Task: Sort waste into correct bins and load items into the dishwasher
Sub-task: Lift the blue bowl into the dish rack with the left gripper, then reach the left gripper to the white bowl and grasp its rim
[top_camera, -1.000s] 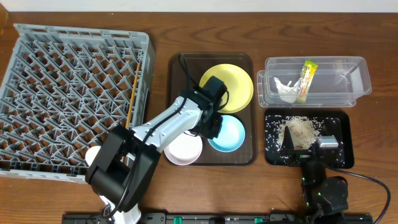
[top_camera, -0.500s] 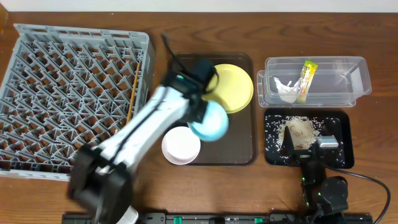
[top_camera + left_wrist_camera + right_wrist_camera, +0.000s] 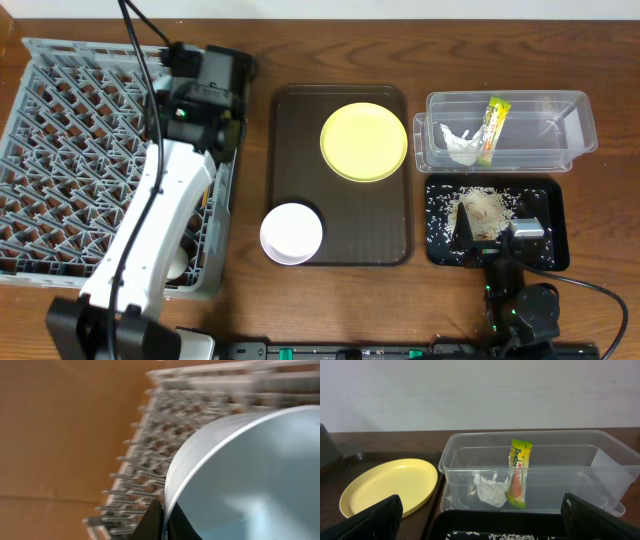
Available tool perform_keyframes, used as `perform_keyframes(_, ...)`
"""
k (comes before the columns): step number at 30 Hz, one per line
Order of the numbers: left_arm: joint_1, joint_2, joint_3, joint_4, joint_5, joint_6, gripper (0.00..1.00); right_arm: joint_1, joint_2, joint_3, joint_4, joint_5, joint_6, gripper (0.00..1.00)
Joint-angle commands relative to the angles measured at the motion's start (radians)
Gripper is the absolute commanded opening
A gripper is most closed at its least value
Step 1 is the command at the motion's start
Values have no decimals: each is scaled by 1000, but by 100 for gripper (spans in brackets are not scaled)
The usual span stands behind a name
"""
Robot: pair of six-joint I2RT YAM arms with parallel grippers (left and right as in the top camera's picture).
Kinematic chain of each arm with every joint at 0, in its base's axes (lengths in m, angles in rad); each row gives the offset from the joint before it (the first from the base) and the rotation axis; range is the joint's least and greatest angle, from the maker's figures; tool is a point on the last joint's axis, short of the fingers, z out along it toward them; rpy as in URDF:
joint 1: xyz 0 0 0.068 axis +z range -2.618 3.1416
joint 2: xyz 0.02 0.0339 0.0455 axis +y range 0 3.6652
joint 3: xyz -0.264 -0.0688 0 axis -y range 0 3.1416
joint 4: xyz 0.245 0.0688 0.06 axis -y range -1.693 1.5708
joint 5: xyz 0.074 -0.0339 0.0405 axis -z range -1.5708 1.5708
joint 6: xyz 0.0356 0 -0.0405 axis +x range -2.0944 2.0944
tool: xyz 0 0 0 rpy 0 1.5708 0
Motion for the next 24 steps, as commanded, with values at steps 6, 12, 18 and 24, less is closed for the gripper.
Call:
perform_keyframes(6,76,152,-14,231,-228,177,6,-18,-6,-5,0,-1,-9,99)
perform_keyframes(12,76,247,-14,319,-229,258,6,-18,-6,-5,0,-1,-9,99)
perform_keyframes(18,76,315,-14,363,-259,275,6,-18,-6,-5,0,-1,-9,99)
perform_keyframes(24,51,334,-32,362,-241,271,6,-18,-6,-5,0,-1,-9,99)
